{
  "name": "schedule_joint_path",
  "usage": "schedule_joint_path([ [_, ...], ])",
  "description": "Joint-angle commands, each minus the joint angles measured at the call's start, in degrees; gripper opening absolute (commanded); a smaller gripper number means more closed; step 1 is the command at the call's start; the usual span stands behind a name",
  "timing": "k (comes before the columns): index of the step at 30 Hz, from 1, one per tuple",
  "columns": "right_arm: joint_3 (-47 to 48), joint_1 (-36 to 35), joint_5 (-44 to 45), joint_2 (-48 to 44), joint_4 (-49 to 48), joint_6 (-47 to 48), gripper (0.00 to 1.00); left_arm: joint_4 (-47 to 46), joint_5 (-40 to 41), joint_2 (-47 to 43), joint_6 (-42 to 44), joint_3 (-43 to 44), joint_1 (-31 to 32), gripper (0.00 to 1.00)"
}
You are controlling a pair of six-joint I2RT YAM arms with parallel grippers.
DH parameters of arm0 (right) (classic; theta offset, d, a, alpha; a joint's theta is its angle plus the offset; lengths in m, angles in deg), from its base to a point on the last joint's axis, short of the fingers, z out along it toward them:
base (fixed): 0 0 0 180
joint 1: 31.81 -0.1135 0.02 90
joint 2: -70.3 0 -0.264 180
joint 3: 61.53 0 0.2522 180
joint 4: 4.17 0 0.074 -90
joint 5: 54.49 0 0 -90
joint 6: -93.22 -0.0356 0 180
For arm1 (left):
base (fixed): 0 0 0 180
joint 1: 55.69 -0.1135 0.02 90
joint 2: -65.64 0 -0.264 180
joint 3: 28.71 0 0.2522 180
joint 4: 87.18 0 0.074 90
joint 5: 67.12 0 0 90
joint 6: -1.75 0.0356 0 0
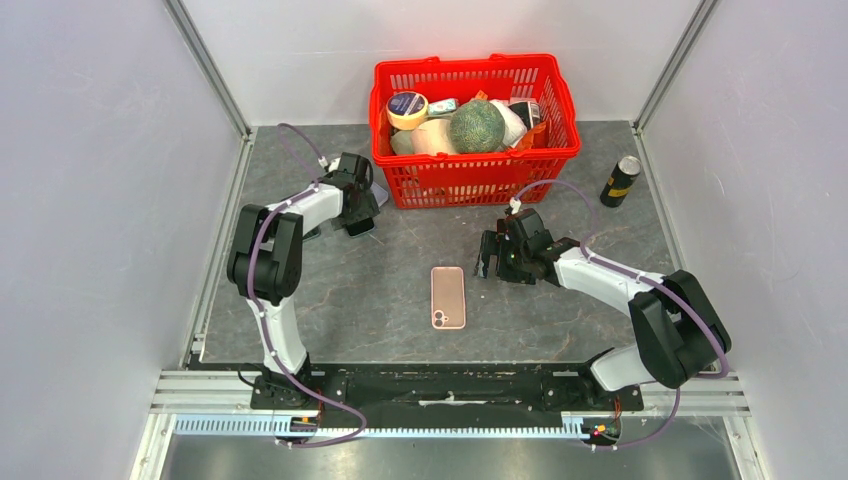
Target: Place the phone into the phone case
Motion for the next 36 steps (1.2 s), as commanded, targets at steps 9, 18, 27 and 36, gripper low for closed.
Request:
schedule_joint_path([
  [9,2.2,-0.5,0.6,0.1,-0.7,0.9,0.97,-4.4,-2.7,-13.8,-5.3,-10.7,0.1,0.35],
  [18,2.2,-0.6,-1.0,0.2,-1.0,0.7,0.97,-6.5,-6.1,-25.5,-8.6,-21.8,2.3,0.28],
  [27,4.7,-0.6,-12.6,2.4,-2.7,-3.5,0.96,-12.5,-13.7,-36.4,-14.4,-35.8,6.4,0.24],
  [36,11.7,-4.3,-16.6,5.8,-4.4,-8.9,0.90,-16.5,-17.3,-42.7,-20.4,-44.9,10.4,0.21],
])
